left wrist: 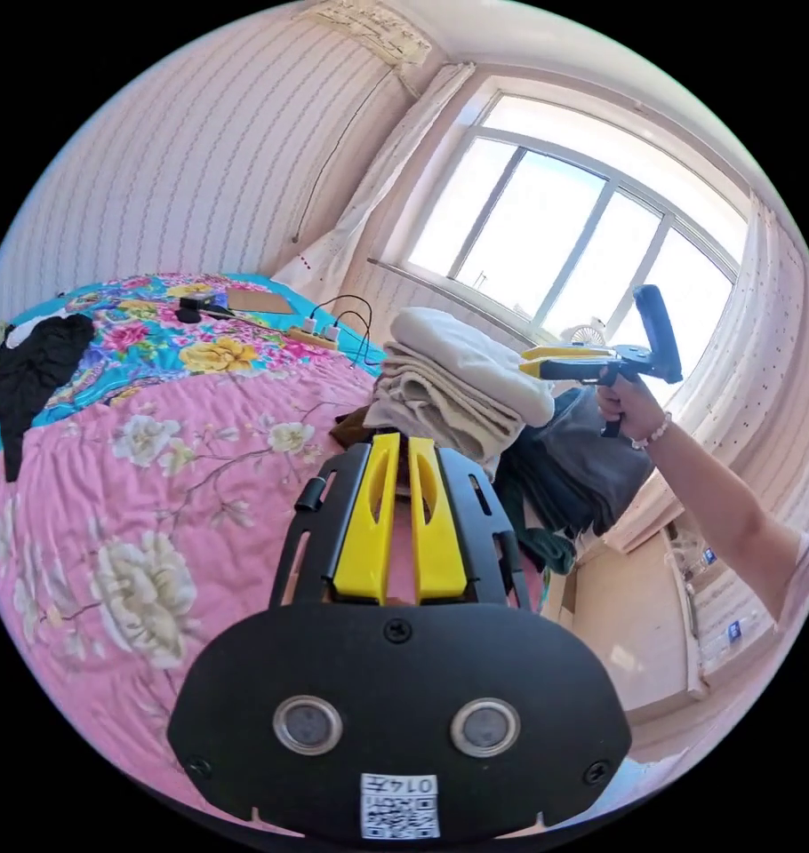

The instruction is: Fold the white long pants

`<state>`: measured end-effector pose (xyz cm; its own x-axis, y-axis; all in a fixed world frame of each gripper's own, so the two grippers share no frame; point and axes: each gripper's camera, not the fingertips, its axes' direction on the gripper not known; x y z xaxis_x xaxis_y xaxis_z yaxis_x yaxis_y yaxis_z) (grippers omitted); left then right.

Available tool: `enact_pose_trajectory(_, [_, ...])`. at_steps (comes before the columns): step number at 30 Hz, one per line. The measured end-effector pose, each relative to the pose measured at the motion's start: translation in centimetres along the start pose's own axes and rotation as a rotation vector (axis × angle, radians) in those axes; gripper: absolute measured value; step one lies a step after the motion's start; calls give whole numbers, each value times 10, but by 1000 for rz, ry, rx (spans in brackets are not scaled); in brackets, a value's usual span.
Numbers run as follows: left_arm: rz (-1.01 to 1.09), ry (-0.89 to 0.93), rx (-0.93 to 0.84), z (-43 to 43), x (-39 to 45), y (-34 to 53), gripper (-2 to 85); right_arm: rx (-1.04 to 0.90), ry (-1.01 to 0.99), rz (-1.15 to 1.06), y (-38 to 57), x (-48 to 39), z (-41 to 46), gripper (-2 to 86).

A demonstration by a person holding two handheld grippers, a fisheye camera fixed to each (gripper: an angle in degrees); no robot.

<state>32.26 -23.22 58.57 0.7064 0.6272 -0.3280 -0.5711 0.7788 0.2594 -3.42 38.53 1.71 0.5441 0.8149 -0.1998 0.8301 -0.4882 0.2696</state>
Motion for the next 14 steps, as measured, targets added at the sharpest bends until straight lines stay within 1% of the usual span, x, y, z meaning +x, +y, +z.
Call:
enact_pose_trajectory(2, [-31,-107,11,-77,-32,52,12,-14,-46,-92,-10,-43,9,136])
enact_pose_trajectory(5, [-114,-237,-4,-156,-70,112,27,-82,-119,-266,-27,-127,40,142])
enact_pose_trajectory(6, [-172,-305,-4,-198,-90,144,36,-109,-157,-335,-35,-163,55,144])
enact_pose_trajectory(7, [-236,-374,6,-241,-110,175,41,-121,-176,-370,-40,-182,63,145])
enact_pose_trajectory(8, [-295,-454,24,-284,-128,205,45,-144,-218,-437,-50,-221,79,146])
enact_pose_trajectory(9, [-327,-495,35,-306,-136,220,46,-161,-278,-493,-62,-260,94,146])
enact_pose_trajectory(10, [-372,-577,46,-345,-151,247,48,-171,-315,-517,-68,-280,101,146])
enact_pose_trajectory(11, [-389,-620,44,-361,-158,258,48,-185,-408,-577,-82,-322,113,147])
enact_pose_trajectory(12, [-437,-712,38,-392,-172,281,49,-195,-494,-643,-95,-365,124,147])
enact_pose_trajectory(13, [-488,-771,41,-419,-187,301,50,-199,-524,-672,-101,-387,130,147])
enact_pose_trajectory(14, [-535,-804,46,-441,-203,317,50,-193,-568,-727,-114,-430,140,146])
